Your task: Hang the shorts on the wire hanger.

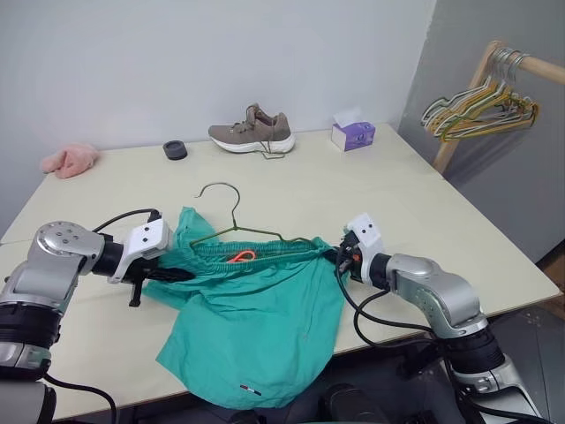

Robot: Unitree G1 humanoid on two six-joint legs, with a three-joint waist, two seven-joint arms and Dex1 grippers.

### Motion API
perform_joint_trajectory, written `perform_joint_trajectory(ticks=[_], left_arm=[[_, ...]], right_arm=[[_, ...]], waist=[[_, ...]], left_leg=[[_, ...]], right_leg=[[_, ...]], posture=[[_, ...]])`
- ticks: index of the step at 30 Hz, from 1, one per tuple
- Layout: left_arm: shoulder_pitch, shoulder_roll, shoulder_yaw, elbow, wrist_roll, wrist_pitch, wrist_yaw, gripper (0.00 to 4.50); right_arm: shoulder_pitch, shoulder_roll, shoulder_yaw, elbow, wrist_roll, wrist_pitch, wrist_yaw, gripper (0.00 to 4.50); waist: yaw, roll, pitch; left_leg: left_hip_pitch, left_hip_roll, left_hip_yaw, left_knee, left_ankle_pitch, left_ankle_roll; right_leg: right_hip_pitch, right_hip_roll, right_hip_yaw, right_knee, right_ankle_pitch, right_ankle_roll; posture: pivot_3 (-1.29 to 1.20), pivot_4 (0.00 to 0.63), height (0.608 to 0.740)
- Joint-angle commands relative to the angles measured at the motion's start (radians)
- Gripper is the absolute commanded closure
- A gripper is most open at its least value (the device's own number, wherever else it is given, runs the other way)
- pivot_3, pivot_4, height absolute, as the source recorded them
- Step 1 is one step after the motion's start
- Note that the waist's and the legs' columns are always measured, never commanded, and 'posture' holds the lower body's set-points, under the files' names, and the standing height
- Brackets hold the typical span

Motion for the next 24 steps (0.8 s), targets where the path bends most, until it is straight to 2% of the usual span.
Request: perform_joint_trajectory(ticks=[1,10,18,23,24], left_arm=[[-0.008,0.054,0.050,-0.022,-0.024,0.071,-0.026,4.50],[0.007,0.062,-0.013,0.050,0.112,-0.094,0.044,4.50],[0.040,-0.057,-0.023,-0.075,0.060,-0.029,0.095,4.50],[0.065,-0.098,-0.030,-0.131,0.068,-0.008,0.113,4.50],[0.072,-0.101,-0.032,-0.140,0.069,-0.008,0.114,4.50]], right_arm=[[-0.015,-0.048,-0.075,0.017,-0.034,-0.018,-0.027,4.46],[-0.025,-0.122,-0.028,-0.071,-0.053,-0.066,0.022,4.46],[-0.081,-0.118,0.121,-0.156,-0.073,-0.053,0.068,4.46],[-0.115,-0.159,0.192,-0.220,-0.091,-0.063,0.146,4.46],[-0.118,-0.169,0.192,-0.233,-0.094,-0.060,0.152,4.03]], waist=[[0.000,0.000,0.000],[0.000,0.000,0.000],[-0.001,0.000,0.000],[-0.001,0.000,0.000],[-0.001,0.000,0.000]], left_leg=[[0.000,0.000,0.000,0.000,0.000,0.000],[0.000,0.000,0.000,0.000,0.000,0.000],[0.000,0.000,0.000,0.000,0.000,0.000],[-0.001,0.000,0.000,0.000,0.000,0.000],[-0.001,0.000,0.000,0.000,0.000,0.000]], right_leg=[[0.000,0.000,0.000,0.000,0.000,0.000],[-0.001,0.000,0.000,0.000,0.000,0.000],[-0.001,0.000,0.000,0.001,0.000,0.000],[-0.001,0.000,0.000,0.001,0.000,0.000],[-0.001,0.000,0.000,0.001,0.000,0.000]], posture=[[-0.23,0.000,0.740],[-0.24,0.000,0.740],[-0.25,0.000,0.740],[-0.25,0.000,0.740],[-0.25,0.000,0.740]])
